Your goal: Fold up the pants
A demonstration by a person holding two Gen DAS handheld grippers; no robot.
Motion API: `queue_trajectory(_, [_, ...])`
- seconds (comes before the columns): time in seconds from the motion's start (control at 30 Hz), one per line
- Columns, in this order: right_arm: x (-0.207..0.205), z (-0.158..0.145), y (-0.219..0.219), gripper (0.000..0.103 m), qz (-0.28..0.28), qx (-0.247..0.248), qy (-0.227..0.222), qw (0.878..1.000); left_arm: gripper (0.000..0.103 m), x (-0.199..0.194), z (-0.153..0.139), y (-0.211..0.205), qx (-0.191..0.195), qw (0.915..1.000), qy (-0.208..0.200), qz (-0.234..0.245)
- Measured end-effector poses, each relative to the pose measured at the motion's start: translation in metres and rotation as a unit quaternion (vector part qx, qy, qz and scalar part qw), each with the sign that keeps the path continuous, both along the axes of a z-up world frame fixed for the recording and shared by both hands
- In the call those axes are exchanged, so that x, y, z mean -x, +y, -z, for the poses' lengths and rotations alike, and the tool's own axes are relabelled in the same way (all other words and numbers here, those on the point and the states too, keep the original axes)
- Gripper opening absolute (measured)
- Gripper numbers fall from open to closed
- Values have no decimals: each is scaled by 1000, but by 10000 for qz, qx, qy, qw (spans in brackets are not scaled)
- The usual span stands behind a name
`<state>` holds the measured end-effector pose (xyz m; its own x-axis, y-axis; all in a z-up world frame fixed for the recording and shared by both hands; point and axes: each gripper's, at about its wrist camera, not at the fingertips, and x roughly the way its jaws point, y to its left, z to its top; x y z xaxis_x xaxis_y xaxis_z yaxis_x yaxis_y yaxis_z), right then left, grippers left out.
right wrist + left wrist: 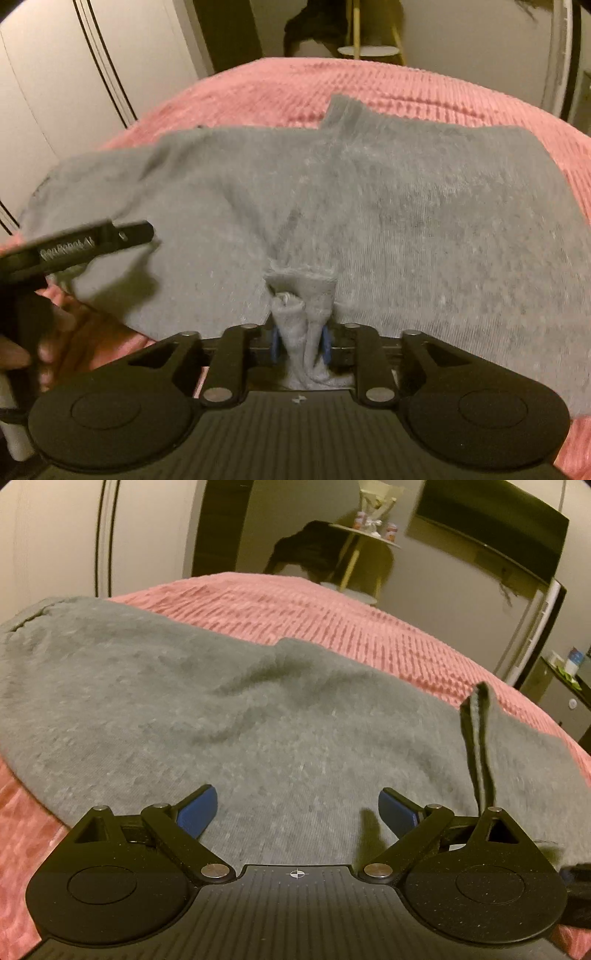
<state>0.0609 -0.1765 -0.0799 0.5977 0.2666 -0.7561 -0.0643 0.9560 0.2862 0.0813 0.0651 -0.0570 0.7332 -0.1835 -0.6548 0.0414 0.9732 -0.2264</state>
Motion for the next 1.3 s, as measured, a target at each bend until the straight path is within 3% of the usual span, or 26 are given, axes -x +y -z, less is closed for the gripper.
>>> queue_trajectory(0.07, [11, -9, -17, 53, 300, -473, -76, 9984, 98, 0, 0, 0, 52, 10000, -26, 12])
queue_trajectory(0.13, [28, -16, -51, 54, 996, -928, -221, 9904, 98, 0, -2, 1, 221, 9997, -60, 32])
queue_trajectory(0.23, [57, -8, -103, 53, 2095, -1665, -192, 9633, 98, 1, -4, -2, 439, 9987, -111, 222])
queue_trajectory(0.27, [67, -3, -122, 45, 2570, -1815, -99, 9492, 98, 2, -4, -4, 438, 9985, -130, 298])
queue_trajectory(0.3, [74, 2, -135, 26, 2902, -1945, 14, 9370, 98, 1, -3, -7, 405, 9984, -129, 373])
queue_trajectory(0.37, [81, 11, -150, 2, 3263, -2092, 229, 9215, 98, 3, -2, -13, 290, 9981, -115, 525])
queue_trajectory(0.4, [83, 14, -153, 1, 3332, -2203, 252, 9164, 98, 3, -2, -17, 251, 9979, -106, 581])
queue_trajectory(0.7, [77, 24, -152, 3, 3239, -2307, 216, 9173, 95, 7, -10, -33, 1020, 9873, 328, 1171])
queue_trajectory(0.8, [71, 26, -151, 3, 3184, -2270, 220, 9201, 88, -1, -17, -43, 1488, 9795, 567, 1236])
queue_trajectory(0.87, [67, 28, -153, 3, 3144, -2290, 215, 9210, 88, -10, -20, -57, 1824, 9712, 762, 1328])
queue_trajectory(0.93, [65, 32, -156, 3, 3107, -2384, 211, 9199, 87, -23, -16, -78, 1883, 9648, 1070, 1494])
queue_trajectory(1.03, [66, 35, -158, 3, 3122, -2497, 191, 9164, 65, -46, 3, -101, 1751, 9598, 1676, 1416])
queue_trajectory(1.1, [67, 38, -161, 3, 3145, -2614, 176, 9124, 52, -58, 15, -107, 1944, 9508, 2008, 1335])
queue_trajectory(1.2, [68, 42, -164, 3, 3156, -2774, 174, 9073, 50, -70, 24, -112, 2348, 9367, 2320, 1171])
queue_trajectory(1.23, [67, 43, -164, 3, 3150, -2805, 174, 9065, 47, -73, 26, -114, 2382, 9351, 2359, 1151])
queue_trajectory(1.3, [67, 44, -164, 3, 3139, -2846, 178, 9056, 28, -74, 30, -119, 2208, 9388, 2382, 1146])
